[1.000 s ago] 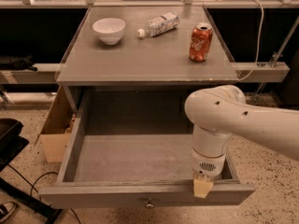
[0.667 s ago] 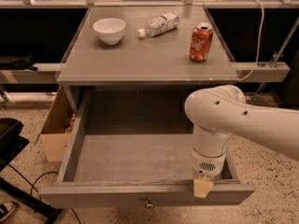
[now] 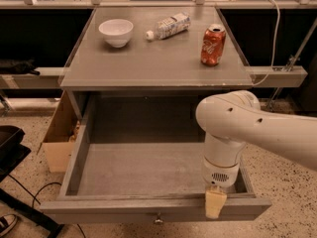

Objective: Open top drawer

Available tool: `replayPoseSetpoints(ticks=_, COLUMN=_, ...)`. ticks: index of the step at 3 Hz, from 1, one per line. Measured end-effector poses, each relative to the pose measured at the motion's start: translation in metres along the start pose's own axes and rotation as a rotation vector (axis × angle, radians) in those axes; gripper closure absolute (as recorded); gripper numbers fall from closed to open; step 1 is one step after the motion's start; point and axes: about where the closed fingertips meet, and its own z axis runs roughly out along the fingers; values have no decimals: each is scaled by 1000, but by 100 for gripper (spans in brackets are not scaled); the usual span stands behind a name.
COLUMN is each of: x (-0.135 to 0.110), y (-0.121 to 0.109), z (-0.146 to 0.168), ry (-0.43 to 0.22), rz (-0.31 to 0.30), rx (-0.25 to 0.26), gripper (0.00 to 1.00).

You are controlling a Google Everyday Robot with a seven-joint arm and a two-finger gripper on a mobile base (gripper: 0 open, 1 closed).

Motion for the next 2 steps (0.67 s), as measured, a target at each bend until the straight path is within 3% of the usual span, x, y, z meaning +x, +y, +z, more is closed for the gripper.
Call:
replayPoseSetpoints(ticks=1, x=-4, y=12, z=-35, ry=4, rz=-27, rx=78, gripper=0)
replayPoseSetpoints(ticks=2, x=-12, y=52, z=-109, ry=6, rz=-92, rx=236, gripper=0)
